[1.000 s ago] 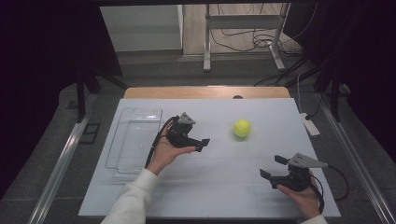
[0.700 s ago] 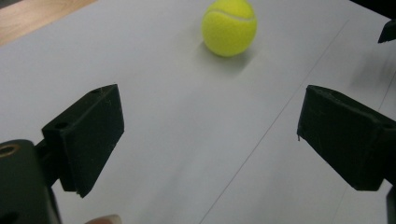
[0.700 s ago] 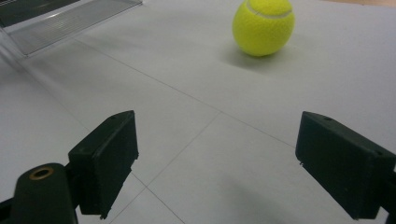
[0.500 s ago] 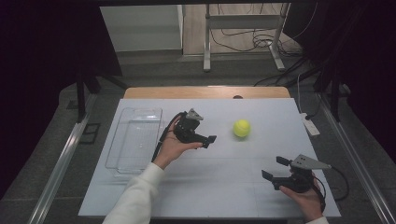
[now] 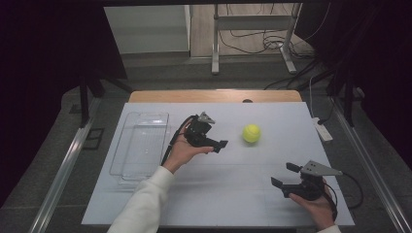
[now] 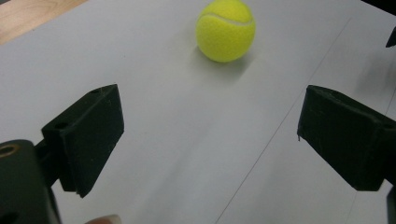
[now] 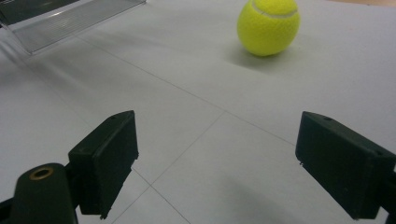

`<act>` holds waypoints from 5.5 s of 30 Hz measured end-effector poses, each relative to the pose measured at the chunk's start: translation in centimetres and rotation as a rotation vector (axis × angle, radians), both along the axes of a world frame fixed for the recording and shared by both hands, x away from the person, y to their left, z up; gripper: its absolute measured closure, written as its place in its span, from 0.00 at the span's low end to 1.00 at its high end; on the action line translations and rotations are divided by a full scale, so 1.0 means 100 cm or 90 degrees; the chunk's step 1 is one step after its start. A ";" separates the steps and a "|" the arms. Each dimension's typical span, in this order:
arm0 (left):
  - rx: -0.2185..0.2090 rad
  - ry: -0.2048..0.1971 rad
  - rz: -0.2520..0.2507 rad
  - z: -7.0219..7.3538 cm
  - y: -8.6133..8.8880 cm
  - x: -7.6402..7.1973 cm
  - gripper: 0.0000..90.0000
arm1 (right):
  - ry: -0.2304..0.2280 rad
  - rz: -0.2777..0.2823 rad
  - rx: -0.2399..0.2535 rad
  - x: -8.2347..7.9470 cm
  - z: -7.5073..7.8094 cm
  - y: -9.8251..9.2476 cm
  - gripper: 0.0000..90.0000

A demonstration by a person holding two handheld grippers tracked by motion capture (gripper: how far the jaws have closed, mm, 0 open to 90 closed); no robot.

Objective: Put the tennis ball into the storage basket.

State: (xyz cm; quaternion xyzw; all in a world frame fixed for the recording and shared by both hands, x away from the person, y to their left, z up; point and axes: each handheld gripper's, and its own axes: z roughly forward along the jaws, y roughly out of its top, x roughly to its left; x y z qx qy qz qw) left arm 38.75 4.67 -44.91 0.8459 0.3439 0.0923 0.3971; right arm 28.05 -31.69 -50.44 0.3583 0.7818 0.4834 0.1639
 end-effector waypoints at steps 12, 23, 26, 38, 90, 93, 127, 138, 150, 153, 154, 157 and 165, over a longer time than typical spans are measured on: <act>-0.009 0.004 0.006 0.005 0.001 0.005 0.08 | 0.000 0.001 -0.005 0.002 -0.001 0.004 0.14; -0.009 0.014 0.003 0.007 -0.006 0.014 0.09 | 0.000 0.004 -0.007 0.004 -0.001 0.005 0.14; -0.007 0.017 -0.001 0.006 -0.013 0.017 0.08 | -0.001 0.003 -0.006 0.004 -0.001 0.004 0.14; 0.001 0.023 -0.005 0.005 -0.023 0.027 0.08 | 0.001 0.002 -0.008 0.004 -0.001 0.003 0.14; 0.031 0.037 -0.035 0.005 -0.064 0.055 0.08 | 0.001 0.003 -0.012 0.004 -0.002 0.004 0.14; 0.028 0.037 -0.034 0.005 -0.067 0.056 0.08 | 0.001 0.003 -0.012 0.004 -0.002 0.004 0.14; 0.052 0.042 -0.047 0.006 -0.090 0.071 0.09 | 0.002 0.003 -0.011 0.004 -0.002 0.002 0.14; 0.058 0.048 -0.049 0.003 -0.096 0.076 0.09 | 0.002 0.003 -0.009 0.004 -0.002 0.002 0.14; 0.065 0.050 -0.053 0.003 -0.105 0.082 0.09 | 0.004 0.001 -0.006 0.004 -0.002 0.001 0.14; 0.066 0.051 -0.054 0.002 -0.107 0.083 0.09 | 0.004 0.001 -0.006 0.003 -0.002 0.001 0.14; 0.067 0.051 -0.056 0.002 -0.107 0.083 0.09 | 0.004 0.000 -0.008 0.003 -0.002 0.001 0.14; 0.072 0.052 -0.057 0.000 -0.109 0.085 0.09 | 0.004 -0.001 -0.006 0.003 -0.002 0.000 0.14; 0.074 0.056 -0.054 -0.004 -0.114 0.089 0.09 | 0.005 -0.002 -0.004 0.002 -0.002 -0.001 0.14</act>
